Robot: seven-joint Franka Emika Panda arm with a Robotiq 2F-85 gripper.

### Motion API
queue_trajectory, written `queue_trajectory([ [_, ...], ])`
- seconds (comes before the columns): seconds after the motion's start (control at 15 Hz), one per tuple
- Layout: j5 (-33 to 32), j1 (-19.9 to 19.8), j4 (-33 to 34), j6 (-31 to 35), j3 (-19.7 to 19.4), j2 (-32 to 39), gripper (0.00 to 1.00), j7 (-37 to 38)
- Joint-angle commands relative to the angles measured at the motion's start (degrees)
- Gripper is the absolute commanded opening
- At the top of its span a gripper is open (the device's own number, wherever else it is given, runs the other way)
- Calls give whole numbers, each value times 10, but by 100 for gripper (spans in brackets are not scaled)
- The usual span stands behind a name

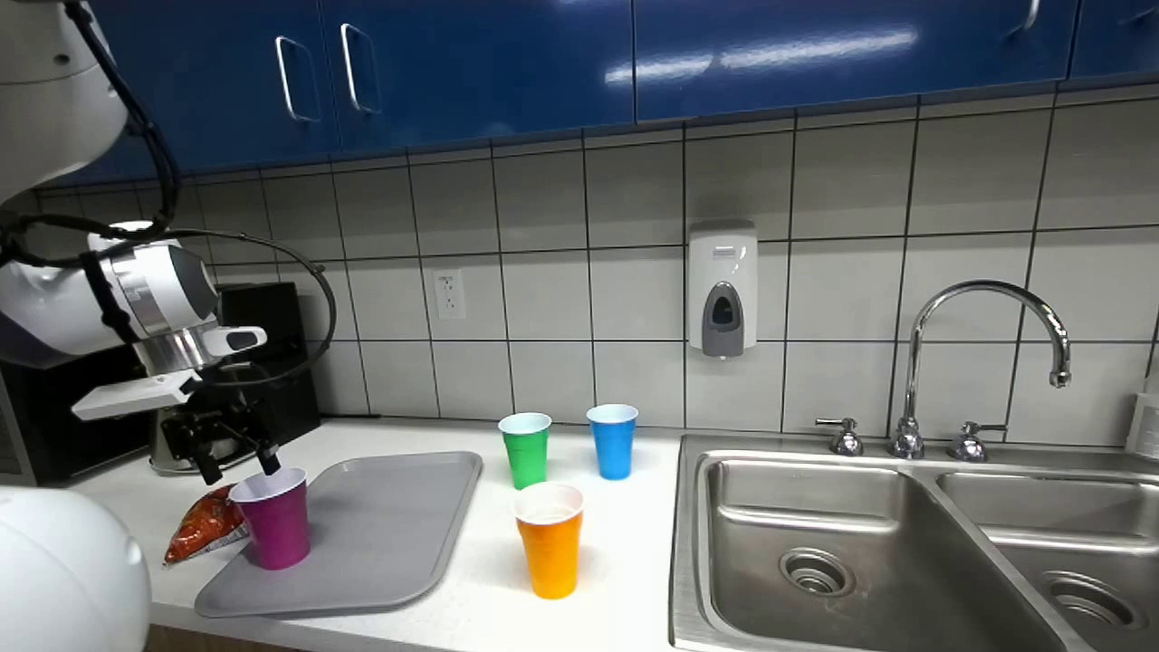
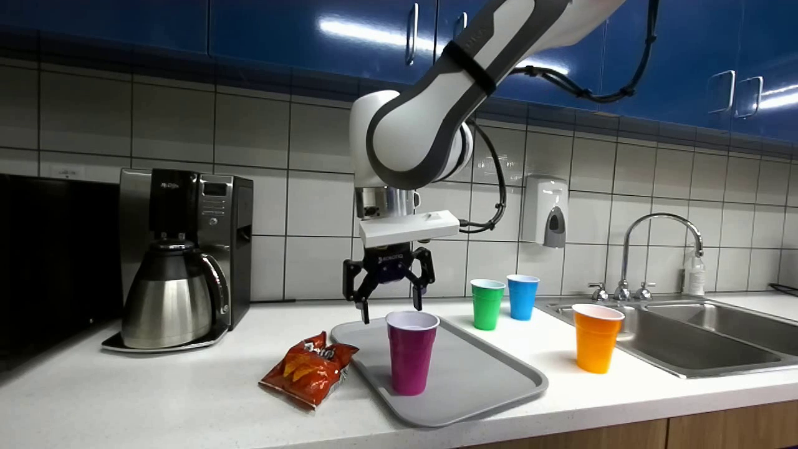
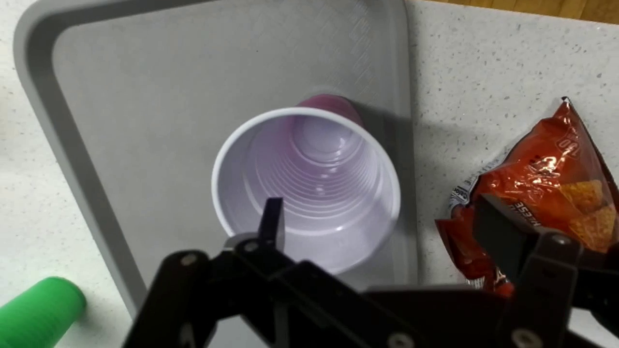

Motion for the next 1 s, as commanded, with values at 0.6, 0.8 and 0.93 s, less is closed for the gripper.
queue_trajectory([
  [0.6, 97, -58, -23, -73, -15, -127, 100, -99],
  [0.8, 136, -84, -27, -78, -33, -139, 100, -160],
  [0.93, 150, -100, -29, -83, -46, -144, 100, -194],
])
